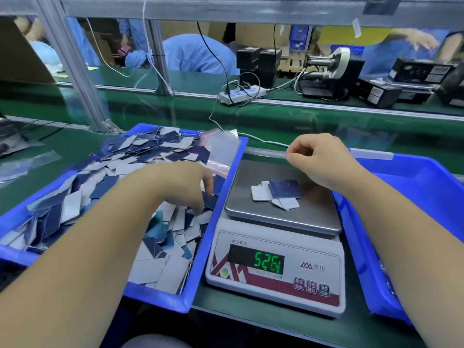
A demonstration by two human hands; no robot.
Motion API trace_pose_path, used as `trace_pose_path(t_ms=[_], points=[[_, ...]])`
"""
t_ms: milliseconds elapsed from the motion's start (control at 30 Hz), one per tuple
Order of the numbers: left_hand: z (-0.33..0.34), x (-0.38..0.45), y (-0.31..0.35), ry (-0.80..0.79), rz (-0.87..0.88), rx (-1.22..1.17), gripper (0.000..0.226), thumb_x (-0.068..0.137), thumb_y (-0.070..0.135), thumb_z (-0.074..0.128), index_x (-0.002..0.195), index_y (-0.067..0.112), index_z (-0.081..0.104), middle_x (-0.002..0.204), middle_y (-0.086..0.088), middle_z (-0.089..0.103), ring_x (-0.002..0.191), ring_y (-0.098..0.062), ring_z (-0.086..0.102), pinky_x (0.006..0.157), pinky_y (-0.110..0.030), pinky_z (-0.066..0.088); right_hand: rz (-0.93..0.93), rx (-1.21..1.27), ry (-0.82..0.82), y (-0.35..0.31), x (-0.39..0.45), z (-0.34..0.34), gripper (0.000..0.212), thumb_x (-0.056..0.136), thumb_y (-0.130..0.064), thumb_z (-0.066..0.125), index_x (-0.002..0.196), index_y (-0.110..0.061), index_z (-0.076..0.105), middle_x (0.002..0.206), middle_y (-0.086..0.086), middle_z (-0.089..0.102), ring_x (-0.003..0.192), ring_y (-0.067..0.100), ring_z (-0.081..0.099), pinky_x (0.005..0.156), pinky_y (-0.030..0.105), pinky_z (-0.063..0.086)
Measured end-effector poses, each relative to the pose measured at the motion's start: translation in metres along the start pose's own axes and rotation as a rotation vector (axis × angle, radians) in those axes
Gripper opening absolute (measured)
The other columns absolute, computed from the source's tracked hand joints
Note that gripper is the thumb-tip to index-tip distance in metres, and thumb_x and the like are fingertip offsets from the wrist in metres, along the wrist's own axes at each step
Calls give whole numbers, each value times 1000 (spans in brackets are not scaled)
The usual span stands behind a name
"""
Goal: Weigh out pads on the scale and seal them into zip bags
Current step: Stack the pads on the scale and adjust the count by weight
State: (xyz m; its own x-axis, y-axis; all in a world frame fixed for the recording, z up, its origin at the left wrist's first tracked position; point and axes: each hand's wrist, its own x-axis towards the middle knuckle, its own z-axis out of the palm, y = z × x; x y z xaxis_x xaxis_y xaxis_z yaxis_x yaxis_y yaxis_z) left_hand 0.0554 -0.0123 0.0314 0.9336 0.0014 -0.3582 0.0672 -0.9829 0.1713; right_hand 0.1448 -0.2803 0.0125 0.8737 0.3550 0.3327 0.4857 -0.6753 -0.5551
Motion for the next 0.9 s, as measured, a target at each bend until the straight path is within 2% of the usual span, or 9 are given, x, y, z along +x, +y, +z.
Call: trace_pose_path(t_ms=[67, 100, 233, 400, 533, 667, 767, 867, 900], points=[[7, 0, 0, -82, -6, 41, 47, 71, 34, 86, 109, 38, 58, 99, 7, 59, 88, -17, 62, 82, -37, 55, -2, -17, -6, 0, 0, 0, 20, 87, -24, 64, 69, -33, 66, 69, -29, 62, 64, -9, 53, 50, 3, 35], [11, 0, 0, -94, -1, 53, 50, 71, 36, 86, 112, 38, 57, 100, 8, 58, 90, -17, 61, 83, -37, 55, 0, -20, -8, 0, -1, 1, 20, 87, -24, 64, 69, -33, 66, 69, -30, 62, 64, -9, 53, 49, 3, 35], [18, 5, 0, -3, 34, 54, 36, 76, 29, 84, 105, 29, 62, 96, 11, 57, 82, -10, 56, 74, -30, 50, 12, -5, -17, 1, -2, 0, 17, 88, -24, 64, 73, -32, 68, 69, -28, 63, 62, -9, 52, 50, 6, 37], [19, 8, -4, 33, 12, 29, 49, 73, 30, 85, 112, 32, 54, 100, 7, 51, 88, -16, 56, 77, -34, 51, 15, 5, -49, -1, -2, 1, 16, 88, -23, 65, 74, -30, 68, 67, -27, 62, 62, -7, 52, 51, 5, 37], [25, 14, -2, 114, 36, 27, 37, 78, 23, 77, 108, 29, 56, 93, 11, 48, 79, -8, 49, 63, -28, 43, 21, 7, -61, -1, -4, 1, 16, 88, -25, 65, 75, -32, 69, 72, -22, 66, 62, -4, 53, 50, 7, 38], [23, 16, -1, 172, 59, -9, 14, 85, 21, 69, 96, 28, 64, 91, 11, 57, 76, -5, 51, 62, -22, 42, 37, 6, -74, -3, -5, -1, 15, 89, -26, 64, 76, -31, 69, 73, -20, 67, 65, 2, 56, 59, 22, 47], [15, 14, 5, 240, 100, -27, 7, 86, 22, 63, 88, 28, 65, 84, 13, 58, 75, -2, 51, 57, -20, 36, 3, -26, -110, -5, -4, -5, 15, 88, -26, 66, 74, -31, 69, 68, -21, 65, 60, -2, 54, 53, 13, 42], [4, 12, 24, 351, 177, -154, 10, 88, 25, 60, 79, 29, 63, 82, 15, 62, 77, -2, 55, 57, -18, 36, 14, -54, -199, -6, -4, -16, 7, 81, -42, 72, 80, -36, 70, 73, -24, 65, 63, -5, 56, 56, 14, 41], [1, 12, 33, 373, 208, -217, 10, 89, 28, 61, 79, 29, 64, 82, 16, 64, 76, 0, 56, 57, -16, 37, 38, -62, -249, -7, -5, -20, 15, 76, -50, 74, 84, -38, 70, 77, -23, 66, 66, -5, 57, 60, 16, 42]])
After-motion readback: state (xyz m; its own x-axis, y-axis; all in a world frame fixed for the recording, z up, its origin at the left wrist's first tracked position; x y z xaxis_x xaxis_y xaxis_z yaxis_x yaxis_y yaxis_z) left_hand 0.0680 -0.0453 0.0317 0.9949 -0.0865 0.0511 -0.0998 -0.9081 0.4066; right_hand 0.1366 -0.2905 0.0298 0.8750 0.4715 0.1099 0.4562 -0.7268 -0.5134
